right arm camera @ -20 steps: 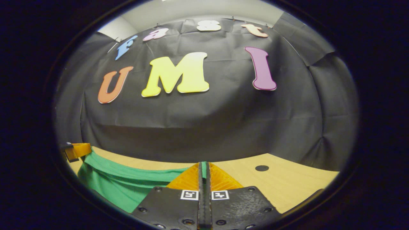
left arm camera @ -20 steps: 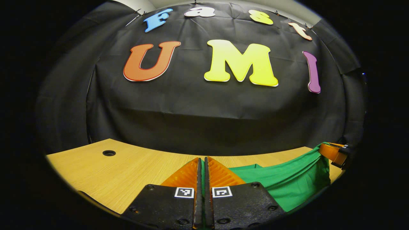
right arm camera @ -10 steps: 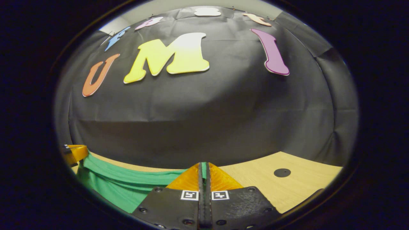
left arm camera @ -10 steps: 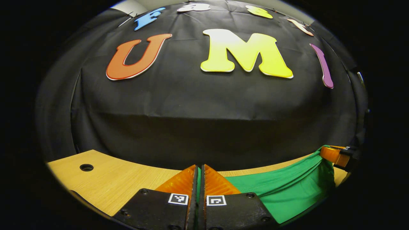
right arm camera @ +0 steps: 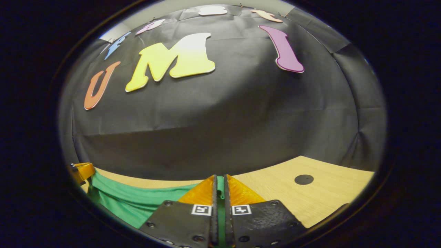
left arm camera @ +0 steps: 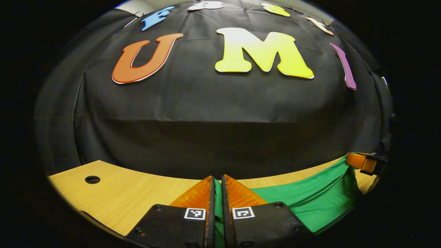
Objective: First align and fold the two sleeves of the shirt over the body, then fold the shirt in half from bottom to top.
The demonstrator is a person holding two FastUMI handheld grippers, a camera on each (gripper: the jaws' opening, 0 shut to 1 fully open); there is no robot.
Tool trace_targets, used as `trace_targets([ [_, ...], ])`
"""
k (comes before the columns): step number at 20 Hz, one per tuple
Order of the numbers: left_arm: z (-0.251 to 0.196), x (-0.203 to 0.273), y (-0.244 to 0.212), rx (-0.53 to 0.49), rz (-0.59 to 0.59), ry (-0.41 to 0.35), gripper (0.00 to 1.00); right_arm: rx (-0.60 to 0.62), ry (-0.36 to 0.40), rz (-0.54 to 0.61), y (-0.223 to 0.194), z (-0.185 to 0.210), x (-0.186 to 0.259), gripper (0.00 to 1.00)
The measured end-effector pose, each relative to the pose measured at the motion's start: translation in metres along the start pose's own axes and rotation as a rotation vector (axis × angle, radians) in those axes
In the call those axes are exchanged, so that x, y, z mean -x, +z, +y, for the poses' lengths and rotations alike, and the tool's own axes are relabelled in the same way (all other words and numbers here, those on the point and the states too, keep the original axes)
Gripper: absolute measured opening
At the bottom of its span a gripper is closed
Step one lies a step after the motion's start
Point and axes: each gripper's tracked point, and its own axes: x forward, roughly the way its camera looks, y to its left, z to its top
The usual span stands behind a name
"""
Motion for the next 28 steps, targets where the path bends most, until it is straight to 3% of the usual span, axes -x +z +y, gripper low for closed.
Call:
trace_targets([
  [3,-0.002,-0.004,-0.002,0.029,-0.004,-0.016,0.79,-0.001,-0.009,0.003,-0.002,0.000,0.001,0.70],
  [4,-0.003,0.000,-0.001,0.020,0.002,-0.016,1.00,0.012,-0.004,0.000,-0.002,0.003,0.002,0.82],
  [6,-0.004,0.000,-0.001,0.004,0.010,-0.014,1.00,0.048,0.002,-0.007,-0.001,0.007,0.004,0.93],
  [8,0.001,0.003,0.001,0.016,0.001,0.003,1.00,0.074,0.010,-0.017,0.000,0.012,0.004,0.95],
  [10,0.018,0.009,0.011,0.042,-0.037,0.065,1.00,0.099,0.028,-0.035,0.002,0.018,0.008,0.99],
  [14,0.033,0.035,0.013,0.065,-0.052,0.138,1.00,0.112,0.062,-0.162,0.027,0.026,0.038,0.96],
  [15,0.036,0.046,0.019,0.067,-0.079,0.147,1.00,0.122,0.067,-0.205,0.035,0.028,0.052,0.92],
  [18,0.032,0.082,0.016,0.086,-0.076,0.156,1.00,0.179,0.065,-0.295,0.046,0.030,0.095,0.96],
  [22,0.023,0.148,0.011,0.037,-0.043,0.165,1.00,0.182,0.091,-0.286,0.036,0.032,0.162,0.95],
  [28,-0.014,0.249,0.024,-0.001,-0.059,0.136,1.00,0.285,0.131,-0.324,0.041,0.021,0.272,0.96],
])
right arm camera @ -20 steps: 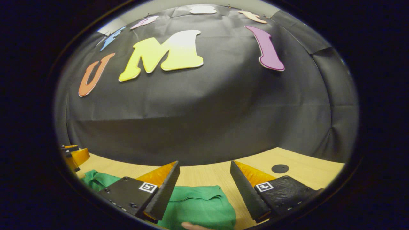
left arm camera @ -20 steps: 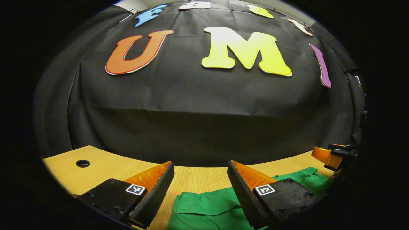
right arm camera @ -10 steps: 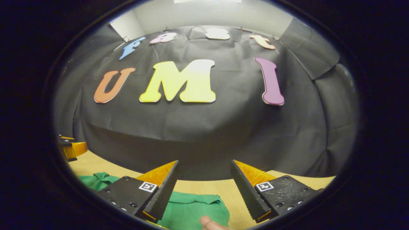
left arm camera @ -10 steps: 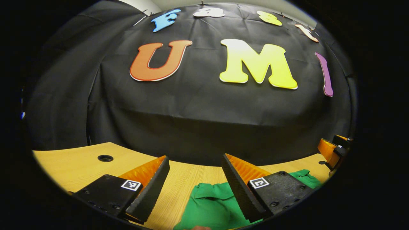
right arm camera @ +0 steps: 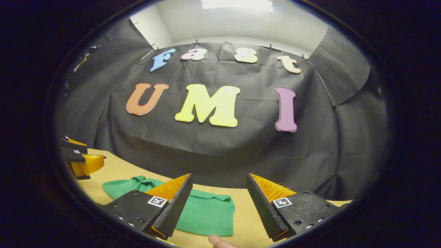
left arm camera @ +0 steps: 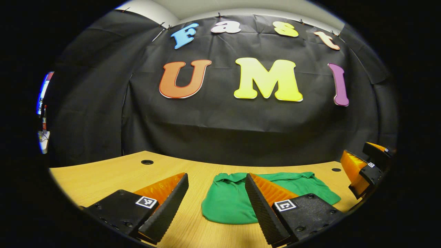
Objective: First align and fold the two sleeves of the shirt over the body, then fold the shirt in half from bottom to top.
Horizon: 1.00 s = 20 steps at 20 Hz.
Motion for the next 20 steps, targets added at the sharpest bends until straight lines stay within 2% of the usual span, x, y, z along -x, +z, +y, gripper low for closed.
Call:
trace_targets([
  [3,-0.012,0.037,0.016,-0.009,0.015,-0.017,1.00,0.046,0.030,-0.009,0.027,-0.003,0.046,0.95],
  [5,-0.021,0.066,0.027,0.000,0.045,-0.027,1.00,0.044,0.077,-0.020,0.053,-0.002,0.085,0.95],
  [7,-0.029,0.101,0.040,0.003,0.068,-0.046,1.00,0.044,0.076,-0.036,0.081,-0.016,0.126,0.96],
  [10,-0.035,0.156,0.066,-0.016,0.068,-0.049,1.00,0.051,0.017,-0.032,0.118,-0.049,0.187,0.95],
  [12,-0.042,0.194,0.076,-0.022,0.075,-0.079,1.00,0.048,0.013,-0.026,0.136,-0.060,0.228,0.95],
  [14,-0.059,0.228,0.077,-0.029,0.108,-0.141,1.00,0.035,0.043,0.007,0.144,-0.066,0.261,0.95],
  [17,-0.062,0.263,0.091,-0.061,0.093,-0.150,1.00,-0.013,0.107,0.054,0.152,-0.069,0.301,0.94],
  [20,-0.074,0.280,0.101,-0.044,0.049,-0.184,1.00,-0.059,0.076,0.065,0.155,-0.091,0.324,0.95],
])
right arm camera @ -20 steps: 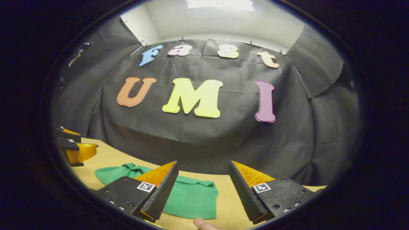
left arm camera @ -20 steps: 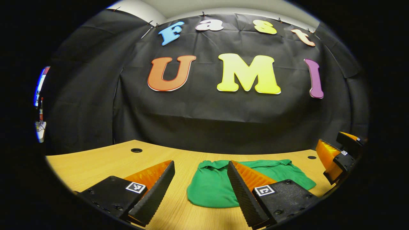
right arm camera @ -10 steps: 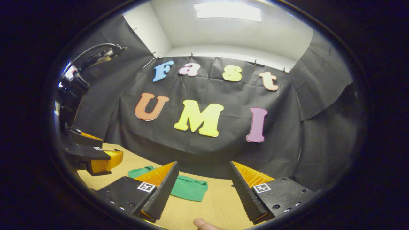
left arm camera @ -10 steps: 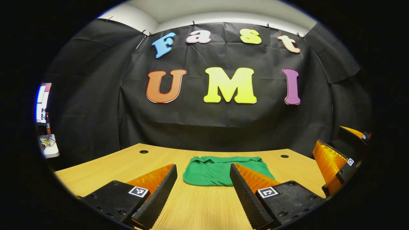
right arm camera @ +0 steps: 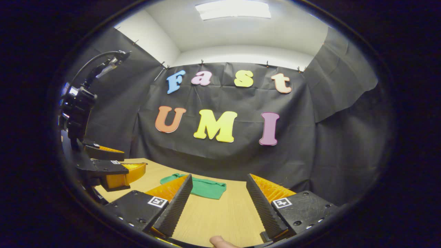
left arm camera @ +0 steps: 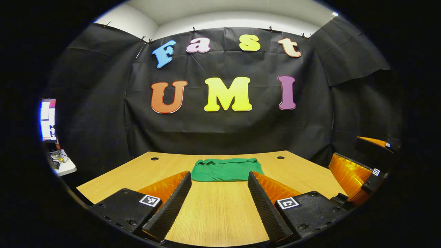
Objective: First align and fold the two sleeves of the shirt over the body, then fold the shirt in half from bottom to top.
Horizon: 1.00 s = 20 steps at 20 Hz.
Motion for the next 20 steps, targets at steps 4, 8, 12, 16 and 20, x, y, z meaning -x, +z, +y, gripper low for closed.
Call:
trace_targets([
  [4,-0.010,0.006,-0.008,0.048,-0.002,-0.043,1.00,0.019,-0.027,0.018,-0.013,-0.004,0.012,0.96],
  [8,-0.004,0.008,-0.005,0.031,0.002,-0.033,1.00,0.047,-0.019,0.041,-0.015,0.009,0.010,0.96],
  [12,0.005,0.006,-0.001,0.033,-0.021,-0.005,1.00,0.076,0.008,0.044,-0.016,0.022,0.000,0.96],
  [16,0.000,0.007,-0.005,0.054,-0.010,-0.015,1.00,0.046,0.034,0.075,-0.023,0.029,-0.003,0.95],
  [20,-0.002,0.003,-0.005,0.050,-0.011,-0.025,1.00,0.059,0.014,0.095,-0.035,0.016,0.000,0.95],
])
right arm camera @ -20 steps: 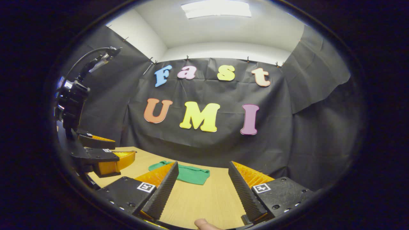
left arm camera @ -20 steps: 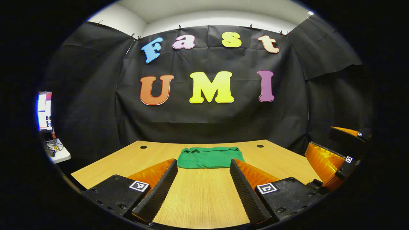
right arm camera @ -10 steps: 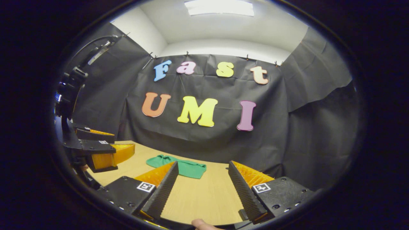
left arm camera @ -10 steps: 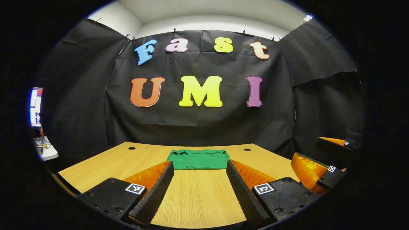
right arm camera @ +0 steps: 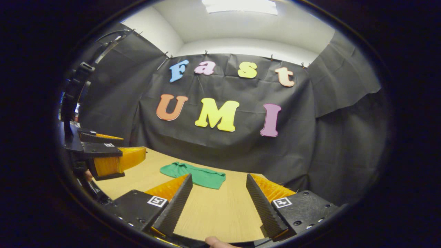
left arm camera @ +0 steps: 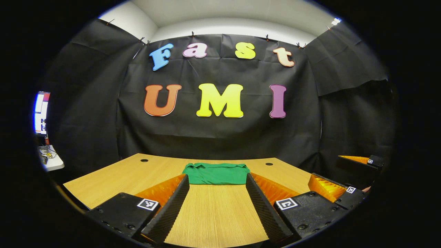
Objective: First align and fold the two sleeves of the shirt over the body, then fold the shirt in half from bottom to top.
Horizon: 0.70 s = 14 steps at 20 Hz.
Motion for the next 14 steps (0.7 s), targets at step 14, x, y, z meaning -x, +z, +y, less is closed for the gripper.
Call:
trace_targets([
  [14,-0.006,-0.008,-0.015,-0.017,0.024,0.021,1.00,-0.012,0.011,0.055,-0.027,-0.010,-0.007,0.95],
])
